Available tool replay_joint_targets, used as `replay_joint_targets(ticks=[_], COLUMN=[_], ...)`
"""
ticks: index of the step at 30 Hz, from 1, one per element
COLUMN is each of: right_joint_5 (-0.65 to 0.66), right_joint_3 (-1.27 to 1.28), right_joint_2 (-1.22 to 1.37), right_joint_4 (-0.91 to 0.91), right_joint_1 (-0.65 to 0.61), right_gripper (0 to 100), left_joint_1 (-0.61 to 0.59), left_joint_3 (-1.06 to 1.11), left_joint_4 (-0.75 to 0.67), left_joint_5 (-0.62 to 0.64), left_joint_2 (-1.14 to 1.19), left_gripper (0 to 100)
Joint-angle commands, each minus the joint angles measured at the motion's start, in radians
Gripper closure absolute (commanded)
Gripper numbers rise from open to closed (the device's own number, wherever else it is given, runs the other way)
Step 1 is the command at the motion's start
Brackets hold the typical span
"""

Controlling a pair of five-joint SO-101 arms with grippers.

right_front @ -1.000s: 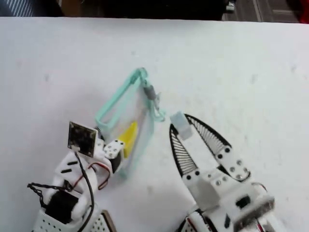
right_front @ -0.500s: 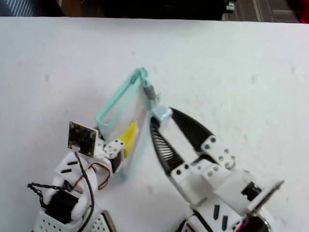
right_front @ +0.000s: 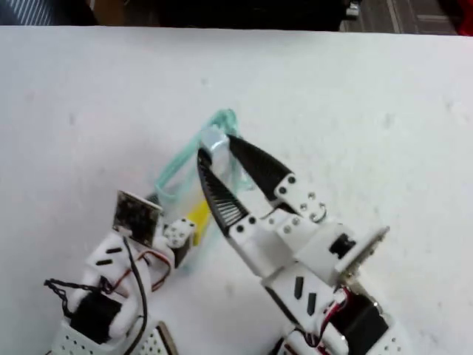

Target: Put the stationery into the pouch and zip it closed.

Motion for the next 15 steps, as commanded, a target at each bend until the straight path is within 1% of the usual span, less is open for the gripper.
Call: replay_joint_targets(ticks=[1,6,9,12,15], right_joint_5=[-0.003,-0.006,-0.002,0.000,0.000], right_joint_3=[-0.020,-0.029,0.018,0.077,0.083], right_joint_2=[0.004,0.005,0.005,0.007,0.007], right_joint_4=[-0.027,-0.041,-0.031,-0.035,-0.035], right_joint_1=[-0.056,-0.067,-0.065,-0.065,-0.064], right_gripper=[98.1,98.1,98.1,98.1,98.1], left_joint_1=[0.028,0.025,0.024,0.024,0.024], left_joint_3=[-0.015,-0.015,-0.021,-0.021,-0.043], left_joint_4=[-0.018,-0.018,-0.018,-0.003,0.031], left_joint_5=[-0.017,-0.017,-0.018,-0.012,-0.012], left_joint_2=[-0.015,-0.015,-0.015,-0.015,-0.015], left_gripper=[83,83,82,77,76])
